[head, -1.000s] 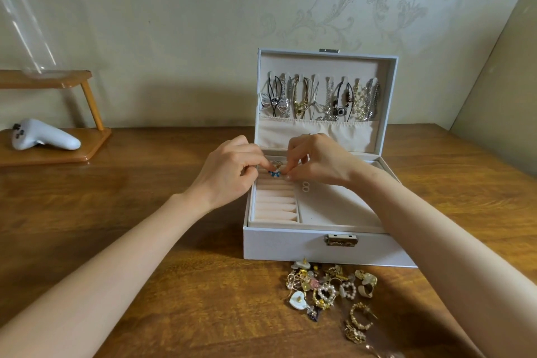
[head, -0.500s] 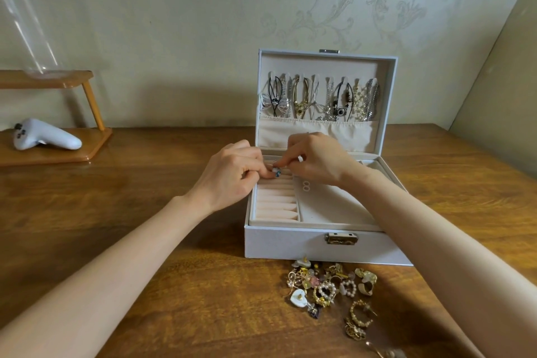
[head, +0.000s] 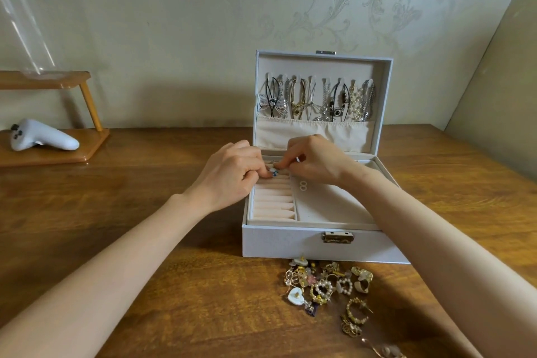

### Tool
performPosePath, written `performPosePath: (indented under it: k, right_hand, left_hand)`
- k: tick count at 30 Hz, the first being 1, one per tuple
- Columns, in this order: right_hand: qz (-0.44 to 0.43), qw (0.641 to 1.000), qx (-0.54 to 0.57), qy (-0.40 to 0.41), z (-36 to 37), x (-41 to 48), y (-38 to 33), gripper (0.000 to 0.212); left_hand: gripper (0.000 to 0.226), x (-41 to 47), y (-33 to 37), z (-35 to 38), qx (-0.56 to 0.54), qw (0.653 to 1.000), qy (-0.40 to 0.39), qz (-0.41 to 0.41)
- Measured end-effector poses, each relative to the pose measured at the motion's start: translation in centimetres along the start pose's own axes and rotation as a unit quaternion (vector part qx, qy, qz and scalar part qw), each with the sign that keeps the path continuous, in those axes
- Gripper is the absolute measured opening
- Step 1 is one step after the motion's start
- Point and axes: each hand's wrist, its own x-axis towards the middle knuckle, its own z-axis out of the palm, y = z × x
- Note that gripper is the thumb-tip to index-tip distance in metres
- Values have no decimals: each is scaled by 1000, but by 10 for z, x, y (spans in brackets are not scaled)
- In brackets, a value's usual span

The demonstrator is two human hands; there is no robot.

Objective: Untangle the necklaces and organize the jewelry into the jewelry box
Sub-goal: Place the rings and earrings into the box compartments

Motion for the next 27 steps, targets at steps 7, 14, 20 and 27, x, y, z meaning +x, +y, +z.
performPosePath:
  k: [7, 14, 20, 27]
  right_hand:
    - [31, 991, 75, 102, -24, -15, -2, 29]
    - [-13, 995, 90, 35, -17, -62, -12, 25]
    - [11, 989, 123, 77, -9, -67, -1, 26]
    - [-5, 987, 138, 80, -9, -67, -2, 27]
  left_hand:
    - [41, 0, -1, -1, 4, 1000, 17, -5]
    - [39, 6, 18, -1, 19, 998, 52, 0]
    - [32, -1, 13, -4, 23, 998, 56, -21]
    - [34, -2, 7, -6, 10, 999, 40, -9]
